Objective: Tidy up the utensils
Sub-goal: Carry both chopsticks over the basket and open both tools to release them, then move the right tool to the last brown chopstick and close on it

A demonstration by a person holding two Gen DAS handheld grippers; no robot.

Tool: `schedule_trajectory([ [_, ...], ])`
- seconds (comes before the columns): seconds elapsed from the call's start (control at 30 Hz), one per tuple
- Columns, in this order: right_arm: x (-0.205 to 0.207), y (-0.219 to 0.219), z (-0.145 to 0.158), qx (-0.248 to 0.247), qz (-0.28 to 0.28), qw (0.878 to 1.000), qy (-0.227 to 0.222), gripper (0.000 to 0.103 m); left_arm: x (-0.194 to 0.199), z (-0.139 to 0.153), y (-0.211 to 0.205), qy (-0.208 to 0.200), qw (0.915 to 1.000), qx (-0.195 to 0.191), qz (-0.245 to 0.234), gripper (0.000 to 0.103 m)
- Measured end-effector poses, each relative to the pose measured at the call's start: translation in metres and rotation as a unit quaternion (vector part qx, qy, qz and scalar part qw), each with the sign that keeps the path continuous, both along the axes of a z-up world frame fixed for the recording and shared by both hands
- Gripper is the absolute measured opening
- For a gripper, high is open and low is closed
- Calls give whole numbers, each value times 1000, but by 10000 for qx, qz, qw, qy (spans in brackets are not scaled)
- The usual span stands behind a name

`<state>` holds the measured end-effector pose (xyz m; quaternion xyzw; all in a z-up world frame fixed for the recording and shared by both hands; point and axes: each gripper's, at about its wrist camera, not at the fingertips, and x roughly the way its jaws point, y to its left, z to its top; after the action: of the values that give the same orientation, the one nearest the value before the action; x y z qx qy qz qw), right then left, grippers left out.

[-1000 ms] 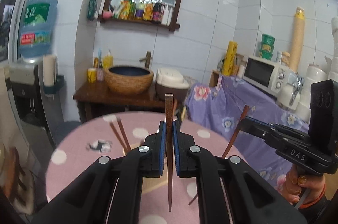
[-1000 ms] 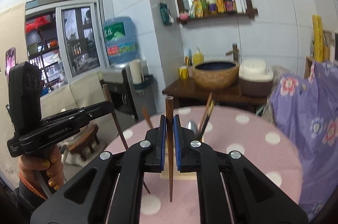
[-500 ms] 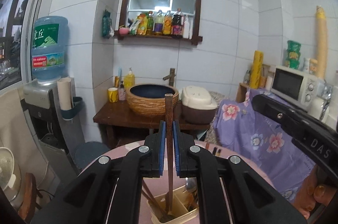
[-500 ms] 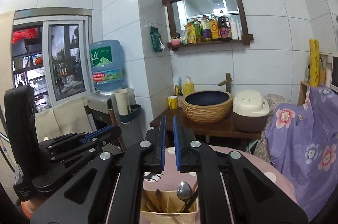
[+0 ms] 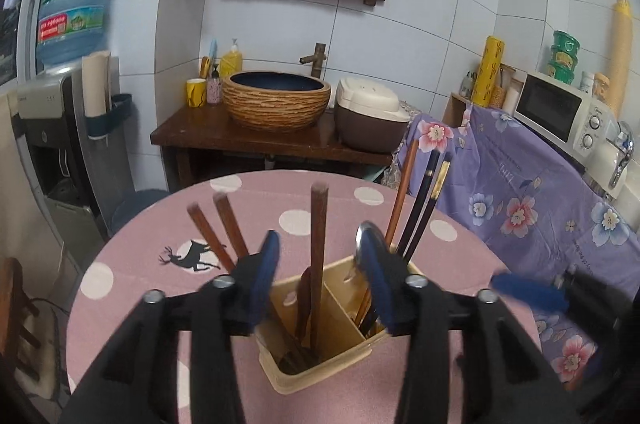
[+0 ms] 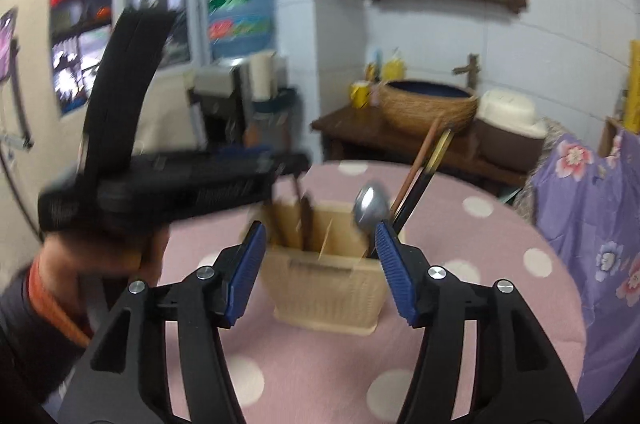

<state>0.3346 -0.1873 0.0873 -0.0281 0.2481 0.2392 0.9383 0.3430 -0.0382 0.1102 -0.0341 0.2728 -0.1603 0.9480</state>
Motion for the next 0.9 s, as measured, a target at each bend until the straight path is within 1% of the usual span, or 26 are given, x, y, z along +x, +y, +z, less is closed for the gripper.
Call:
schedule_trajectory([
  [0.1,-7,-2,-35,70,173,9990,403,58,-5,-7,3,19,10000,38,49,58],
  [0.17,-15,-5,-67,358,235,9978,511,58,-12,-10,5,-56,9999,36,108,60],
  [0.2,-17,-6,-81,512,229,9971,519,58,-17,-12,8,-81,9999,-7,141,62],
  [0.27,-21,-9,-100,883,150,9953,362,58,-24,-15,13,-90,9997,-126,192,63],
  [0.3,-21,-9,-105,946,122,9950,291,58,-27,-15,14,-98,9997,-127,188,64],
  [0.4,-22,-13,-114,1360,-50,9907,-87,60,-42,-13,17,-275,9992,39,275,65],
  [0.47,-18,-14,-121,1500,-142,9886,-17,61,-52,-9,18,-415,9987,64,274,67],
  [0.53,-13,-13,-125,1433,-236,9894,11,61,-60,-6,20,-491,9985,-54,230,68],
  [0.57,-10,-12,-123,1340,-379,9902,-75,61,-64,-4,20,-540,9982,-141,200,69],
  [0.63,-3,-12,-117,1310,-417,9903,-196,62,-70,-2,17,-604,9978,-228,137,72],
  [0.67,-3,-11,-114,1292,-404,9905,-246,66,-73,-1,16,-628,9977,-237,105,73],
  [0.7,-2,-11,-110,1254,-368,9910,-272,73,-77,-1,14,-646,9976,-238,78,74],
  [0.73,-4,-9,-107,1164,-270,9924,-281,76,-80,-1,13,-649,9976,-236,57,75],
  [0.8,-7,-8,-103,963,49,9952,-171,77,-90,-4,14,-635,9977,-238,5,77],
  [0.87,-12,-6,-98,740,536,9958,66,77,-100,-8,20,-626,9977,-277,8,81],
  [0.9,-17,-4,-96,650,908,9934,259,77,-105,-12,24,-607,9977,-310,26,83],
])
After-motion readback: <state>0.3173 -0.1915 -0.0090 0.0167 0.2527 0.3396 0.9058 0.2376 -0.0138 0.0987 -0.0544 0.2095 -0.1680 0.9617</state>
